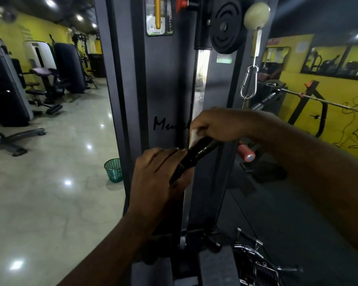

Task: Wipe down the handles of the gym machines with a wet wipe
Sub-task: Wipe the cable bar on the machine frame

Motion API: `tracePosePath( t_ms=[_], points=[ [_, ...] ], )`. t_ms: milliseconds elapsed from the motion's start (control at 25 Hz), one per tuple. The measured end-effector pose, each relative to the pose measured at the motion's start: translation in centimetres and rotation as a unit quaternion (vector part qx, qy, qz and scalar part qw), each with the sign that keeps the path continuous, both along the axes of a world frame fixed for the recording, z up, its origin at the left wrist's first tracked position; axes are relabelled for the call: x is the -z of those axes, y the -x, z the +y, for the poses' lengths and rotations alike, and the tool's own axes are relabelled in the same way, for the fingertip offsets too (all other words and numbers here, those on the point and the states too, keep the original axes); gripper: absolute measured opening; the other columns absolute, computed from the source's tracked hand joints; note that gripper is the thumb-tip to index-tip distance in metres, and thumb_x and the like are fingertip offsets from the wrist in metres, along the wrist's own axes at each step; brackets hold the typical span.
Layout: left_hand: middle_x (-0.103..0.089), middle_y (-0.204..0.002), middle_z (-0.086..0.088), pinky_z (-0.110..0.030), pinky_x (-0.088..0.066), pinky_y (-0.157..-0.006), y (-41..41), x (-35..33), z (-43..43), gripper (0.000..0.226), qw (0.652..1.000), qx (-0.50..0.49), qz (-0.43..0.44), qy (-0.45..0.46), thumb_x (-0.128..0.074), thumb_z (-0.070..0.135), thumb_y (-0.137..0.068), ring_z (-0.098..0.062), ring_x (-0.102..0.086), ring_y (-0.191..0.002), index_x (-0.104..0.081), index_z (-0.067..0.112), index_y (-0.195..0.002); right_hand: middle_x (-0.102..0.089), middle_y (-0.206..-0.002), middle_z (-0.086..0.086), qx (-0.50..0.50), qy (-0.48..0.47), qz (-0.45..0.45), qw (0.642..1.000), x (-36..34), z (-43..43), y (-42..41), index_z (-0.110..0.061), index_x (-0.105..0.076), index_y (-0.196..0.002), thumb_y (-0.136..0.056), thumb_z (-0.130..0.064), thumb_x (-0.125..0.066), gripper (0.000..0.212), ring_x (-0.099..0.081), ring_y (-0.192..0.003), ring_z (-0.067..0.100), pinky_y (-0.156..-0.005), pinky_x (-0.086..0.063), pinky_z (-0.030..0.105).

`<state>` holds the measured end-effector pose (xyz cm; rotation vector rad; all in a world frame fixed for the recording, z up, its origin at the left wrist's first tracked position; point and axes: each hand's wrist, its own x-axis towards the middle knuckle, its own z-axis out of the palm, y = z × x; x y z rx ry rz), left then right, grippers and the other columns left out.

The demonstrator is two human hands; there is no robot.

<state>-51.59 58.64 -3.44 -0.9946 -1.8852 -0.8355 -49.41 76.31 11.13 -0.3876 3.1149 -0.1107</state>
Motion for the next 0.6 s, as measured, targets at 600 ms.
tracePosePath(
  t_ms=[600],
  points=[
    [-0.070, -0.112, 0.001, -0.038, -0.047, -0.085, -0.4, -0.4, 0.5, 0.044, 0.999, 0.023, -0.031, -0.009, -0.059, 0.046, -0.086, -0.015, -0.052, -0.106, -0.068, 0.016, -0.116, -0.066, -0.090, -0.012, 0.060, 0.048, 0.018, 0.997, 0.9, 0.6, -1.1, -0.025, -0.069, -0.091, -0.097, -0.009, -0.052, 0.024, -0.062, -0.098, 0.008, -0.076, -0.043, 0.020]
  ],
)
